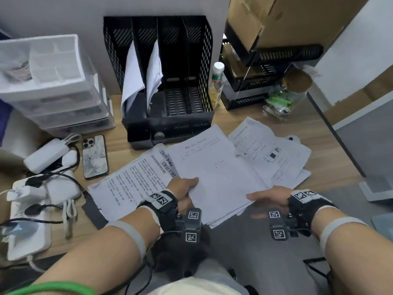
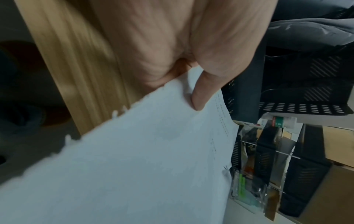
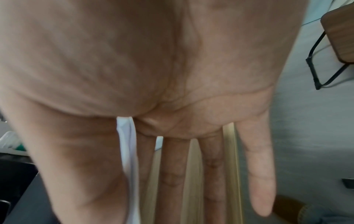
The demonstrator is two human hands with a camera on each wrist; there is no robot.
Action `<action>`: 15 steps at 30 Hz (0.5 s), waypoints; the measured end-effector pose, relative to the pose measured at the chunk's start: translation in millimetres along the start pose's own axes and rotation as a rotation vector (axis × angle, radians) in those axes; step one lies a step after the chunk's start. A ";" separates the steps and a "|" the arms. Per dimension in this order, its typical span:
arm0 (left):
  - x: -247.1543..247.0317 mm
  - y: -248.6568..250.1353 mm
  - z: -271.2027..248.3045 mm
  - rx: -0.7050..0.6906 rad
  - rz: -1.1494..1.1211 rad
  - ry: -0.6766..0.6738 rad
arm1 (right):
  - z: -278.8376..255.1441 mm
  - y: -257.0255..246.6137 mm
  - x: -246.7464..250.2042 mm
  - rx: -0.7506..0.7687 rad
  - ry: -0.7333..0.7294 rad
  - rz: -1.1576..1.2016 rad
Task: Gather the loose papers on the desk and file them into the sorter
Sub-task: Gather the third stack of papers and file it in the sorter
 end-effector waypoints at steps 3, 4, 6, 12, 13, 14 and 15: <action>-17.4 8.2 -7.2 -0.064 -0.025 -0.034 | -2.7 -6.9 14.6 0.043 0.051 0.013; -22.0 10.4 -7.1 -0.098 -0.034 -0.044 | -3.3 -11.4 21.0 0.073 0.096 0.054; -38.3 13.9 -14.9 -0.160 -0.048 -0.103 | -5.2 -22.2 41.9 0.164 0.229 0.121; -73.7 28.1 -25.4 -0.256 0.158 -0.195 | -17.2 -35.5 96.3 0.251 0.534 0.057; -81.8 30.6 -30.4 -0.261 0.216 -0.213 | -19.8 -38.8 100.5 0.246 0.546 0.005; -89.1 32.7 -35.0 -0.266 0.274 -0.229 | -21.5 -42.9 99.3 0.236 0.529 -0.034; -95.6 35.4 -40.3 -0.276 0.336 -0.240 | -22.8 -48.3 94.9 0.230 0.492 -0.054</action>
Point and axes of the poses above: each hand's wrist, its own z-axis towards the middle knuckle, its own x-axis out of the back of the hand, y = z × x, the point moved 9 cm from there along z, towards the middle knuckle, and after that the axes turned 15 degrees about x, right-handed, at the moved point
